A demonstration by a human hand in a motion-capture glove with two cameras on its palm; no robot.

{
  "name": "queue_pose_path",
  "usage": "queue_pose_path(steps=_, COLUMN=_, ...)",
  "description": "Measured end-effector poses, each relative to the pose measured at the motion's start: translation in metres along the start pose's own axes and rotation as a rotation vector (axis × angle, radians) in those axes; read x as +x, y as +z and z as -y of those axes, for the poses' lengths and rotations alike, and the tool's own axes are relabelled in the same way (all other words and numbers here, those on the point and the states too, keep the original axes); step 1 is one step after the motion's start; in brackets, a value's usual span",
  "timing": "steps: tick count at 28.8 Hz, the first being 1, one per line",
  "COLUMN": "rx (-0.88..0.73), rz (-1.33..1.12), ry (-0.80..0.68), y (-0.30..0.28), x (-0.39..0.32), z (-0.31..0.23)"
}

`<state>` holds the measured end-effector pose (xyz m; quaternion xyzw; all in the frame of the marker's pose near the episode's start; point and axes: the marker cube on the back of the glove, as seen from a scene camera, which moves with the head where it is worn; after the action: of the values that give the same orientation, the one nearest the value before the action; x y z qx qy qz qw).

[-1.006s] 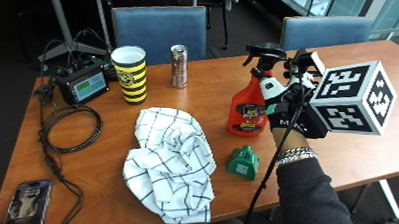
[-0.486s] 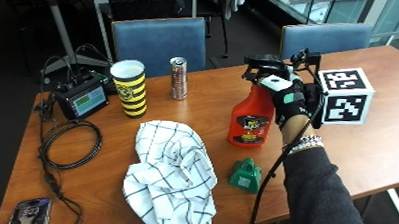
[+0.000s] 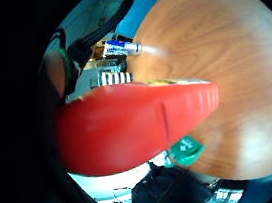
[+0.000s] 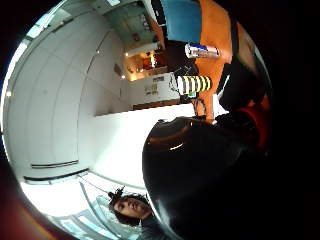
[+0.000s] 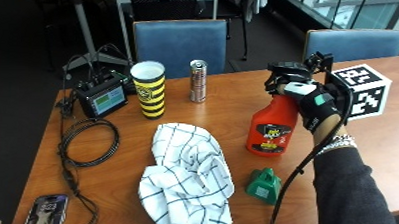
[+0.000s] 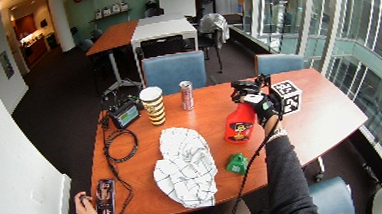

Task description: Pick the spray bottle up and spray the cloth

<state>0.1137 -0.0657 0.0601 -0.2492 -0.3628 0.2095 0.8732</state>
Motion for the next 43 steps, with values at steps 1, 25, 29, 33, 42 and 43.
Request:
queue_pose_path(steps=1, rx=0.006, rz=-0.003, ry=-0.008, y=-0.005, x=-0.002, z=-0.001)
queue_pose_path(steps=25, rx=0.228, rz=-0.116, ry=-0.270, y=-0.027, x=-0.040, z=0.007)
queue_pose_path(steps=29, rx=0.264, rz=-0.125, ry=-0.302, y=-0.031, x=-0.051, z=0.005)
queue_pose_path(steps=33, rx=0.282, rz=-0.133, ry=-0.317, y=-0.033, x=-0.057, z=0.006)
queue_pose_path(steps=42, rx=0.235, rz=-0.126, ry=-0.276, y=-0.037, x=-0.032, z=0.009)
queue_pose_path(steps=43, rx=0.227, rz=-0.130, ry=-0.269, y=-0.036, x=-0.031, z=0.009)
